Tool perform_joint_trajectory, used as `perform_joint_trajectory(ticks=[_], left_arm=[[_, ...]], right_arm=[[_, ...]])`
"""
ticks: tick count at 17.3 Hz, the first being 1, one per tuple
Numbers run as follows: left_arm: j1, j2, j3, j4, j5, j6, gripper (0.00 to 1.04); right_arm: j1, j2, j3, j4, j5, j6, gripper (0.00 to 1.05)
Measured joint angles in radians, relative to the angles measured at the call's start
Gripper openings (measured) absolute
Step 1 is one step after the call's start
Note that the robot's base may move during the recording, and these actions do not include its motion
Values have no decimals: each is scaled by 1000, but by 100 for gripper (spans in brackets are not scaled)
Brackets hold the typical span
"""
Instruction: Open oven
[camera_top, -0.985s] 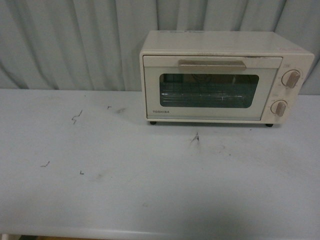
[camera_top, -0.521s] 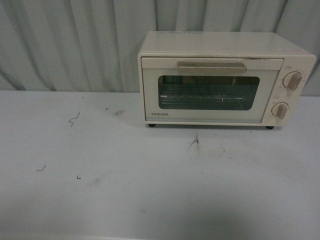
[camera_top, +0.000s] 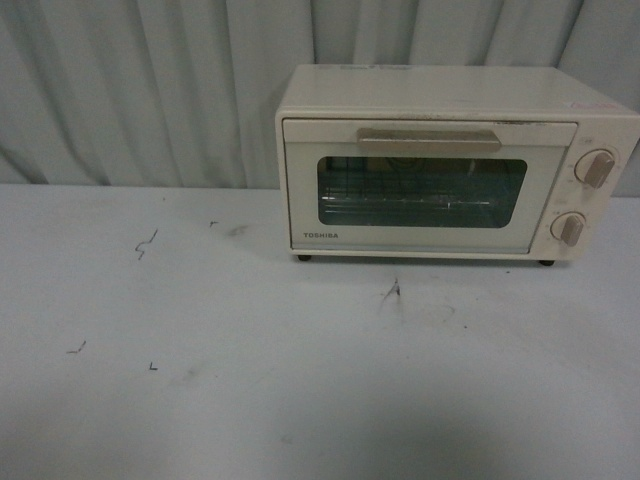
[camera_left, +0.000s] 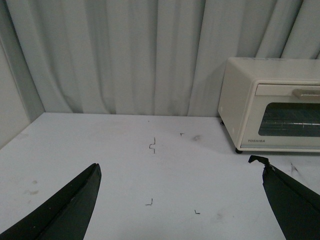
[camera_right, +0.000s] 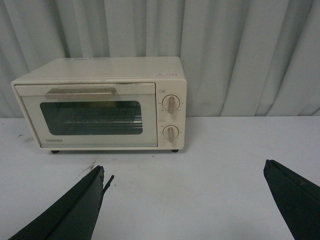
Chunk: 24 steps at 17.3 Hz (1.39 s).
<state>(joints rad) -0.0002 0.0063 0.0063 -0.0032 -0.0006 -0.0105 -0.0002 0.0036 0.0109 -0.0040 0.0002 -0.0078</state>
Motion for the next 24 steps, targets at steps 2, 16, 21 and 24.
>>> perform_joint_trajectory(ticks=[2,16,21,24], left_arm=[[0,0,0,0,0,0,98],[0,0,0,0,0,0,98],[0,0,0,0,0,0,98],[0,0,0,0,0,0,98]], right_arm=[[0,0,0,0,0,0,98],[0,0,0,0,0,0,98],[0,0,0,0,0,0,98],[0,0,0,0,0,0,98]])
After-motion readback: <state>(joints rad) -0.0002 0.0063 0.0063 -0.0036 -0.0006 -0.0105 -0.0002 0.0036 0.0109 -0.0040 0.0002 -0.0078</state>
